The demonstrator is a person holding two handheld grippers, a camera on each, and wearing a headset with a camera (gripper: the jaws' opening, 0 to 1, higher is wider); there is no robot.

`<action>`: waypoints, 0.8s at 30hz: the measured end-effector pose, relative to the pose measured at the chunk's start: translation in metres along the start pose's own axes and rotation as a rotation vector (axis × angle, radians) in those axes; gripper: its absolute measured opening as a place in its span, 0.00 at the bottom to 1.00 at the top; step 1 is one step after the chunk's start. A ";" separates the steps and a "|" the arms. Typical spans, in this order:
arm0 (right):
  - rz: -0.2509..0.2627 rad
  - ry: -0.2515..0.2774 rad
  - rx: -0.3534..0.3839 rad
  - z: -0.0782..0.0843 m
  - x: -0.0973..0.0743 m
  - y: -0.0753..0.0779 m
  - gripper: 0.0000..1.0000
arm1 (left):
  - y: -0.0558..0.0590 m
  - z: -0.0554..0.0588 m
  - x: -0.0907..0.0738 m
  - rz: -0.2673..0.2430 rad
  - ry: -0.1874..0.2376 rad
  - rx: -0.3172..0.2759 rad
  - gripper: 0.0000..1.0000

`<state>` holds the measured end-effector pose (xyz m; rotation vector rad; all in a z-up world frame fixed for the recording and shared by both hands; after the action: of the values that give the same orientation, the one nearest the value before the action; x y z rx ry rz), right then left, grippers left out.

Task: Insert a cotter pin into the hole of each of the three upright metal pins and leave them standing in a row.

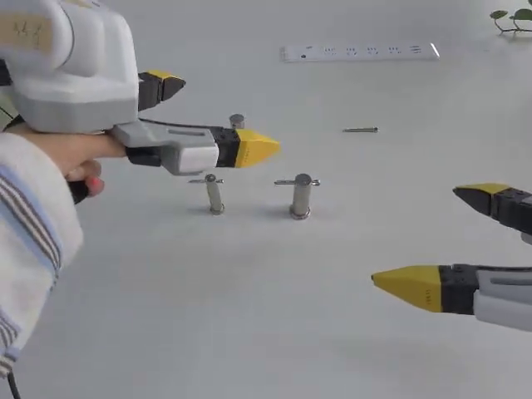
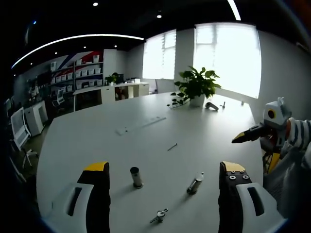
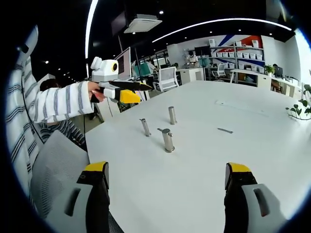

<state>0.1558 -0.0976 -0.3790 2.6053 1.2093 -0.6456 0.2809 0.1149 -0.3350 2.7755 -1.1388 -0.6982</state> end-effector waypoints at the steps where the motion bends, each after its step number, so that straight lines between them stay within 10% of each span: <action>1: 0.009 -0.005 -0.007 0.001 -0.001 0.001 0.96 | 0.002 -0.001 0.004 0.006 -0.003 -0.011 0.89; 13: 0.037 -0.009 -0.007 0.005 -0.007 0.002 0.95 | -0.018 0.004 0.033 -0.040 -0.068 -0.050 0.72; 24: 0.052 0.009 -0.003 0.001 -0.009 0.004 0.95 | -0.026 0.022 0.060 -0.141 -0.222 -0.088 0.56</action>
<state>0.1539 -0.1065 -0.3758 2.6303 1.1408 -0.6218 0.3257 0.0959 -0.3839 2.7777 -0.9232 -1.0664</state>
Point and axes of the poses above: the centre of the closed fingertips' face, and the gripper's own axes: x roughly forward along the fingers, y roughly to its right, z roughly out of its underside, the point moved 4 cm from there along -x, roughly backward along the fingers, and after that the axes turned 10 degrees about -x, right-handed, at the moved point
